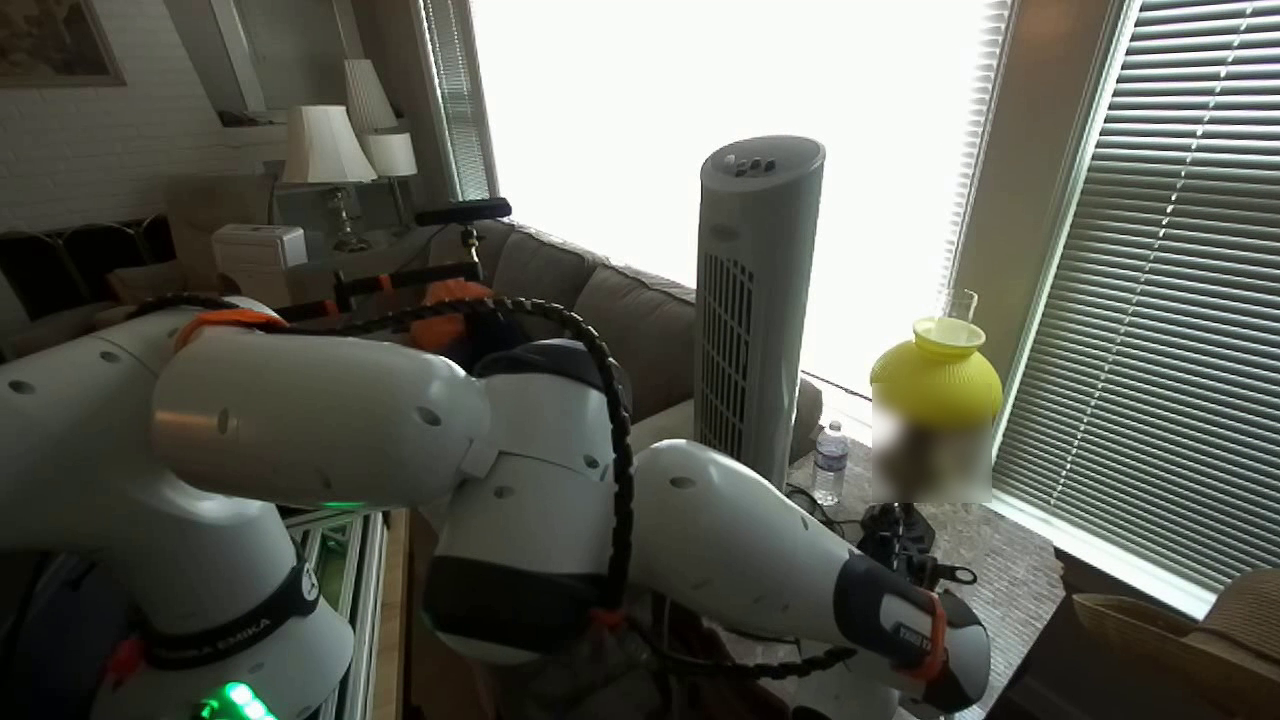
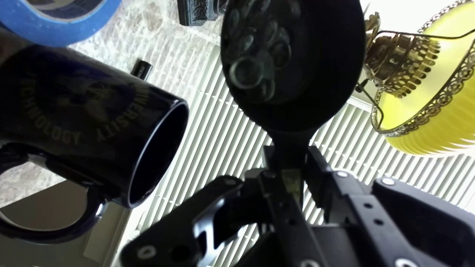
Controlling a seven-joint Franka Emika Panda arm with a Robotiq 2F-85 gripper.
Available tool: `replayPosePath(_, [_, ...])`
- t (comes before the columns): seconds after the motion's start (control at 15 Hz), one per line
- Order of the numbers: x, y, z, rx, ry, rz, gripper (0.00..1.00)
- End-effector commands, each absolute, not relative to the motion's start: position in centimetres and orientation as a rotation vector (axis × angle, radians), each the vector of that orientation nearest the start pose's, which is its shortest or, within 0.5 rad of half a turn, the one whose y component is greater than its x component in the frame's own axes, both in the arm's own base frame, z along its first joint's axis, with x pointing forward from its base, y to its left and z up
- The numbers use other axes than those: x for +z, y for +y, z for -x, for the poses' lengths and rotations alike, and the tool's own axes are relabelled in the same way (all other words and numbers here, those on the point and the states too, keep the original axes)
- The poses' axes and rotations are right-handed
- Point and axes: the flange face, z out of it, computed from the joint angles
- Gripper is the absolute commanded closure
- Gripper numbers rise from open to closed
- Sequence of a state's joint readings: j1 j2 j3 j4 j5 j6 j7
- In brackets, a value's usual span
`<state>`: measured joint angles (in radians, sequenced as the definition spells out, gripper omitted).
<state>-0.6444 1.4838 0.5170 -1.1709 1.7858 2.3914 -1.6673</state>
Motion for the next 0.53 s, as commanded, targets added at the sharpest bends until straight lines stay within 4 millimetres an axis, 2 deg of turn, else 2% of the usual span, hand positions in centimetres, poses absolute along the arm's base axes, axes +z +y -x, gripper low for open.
replayPosePath(0.0, [-7.78,-16.9,-66.11,-1.138,0.616,1.734,0.94])
replayPosePath(0.47, [-8.5,-16.92,-65.54,-1.166,0.572,1.725,0.94])
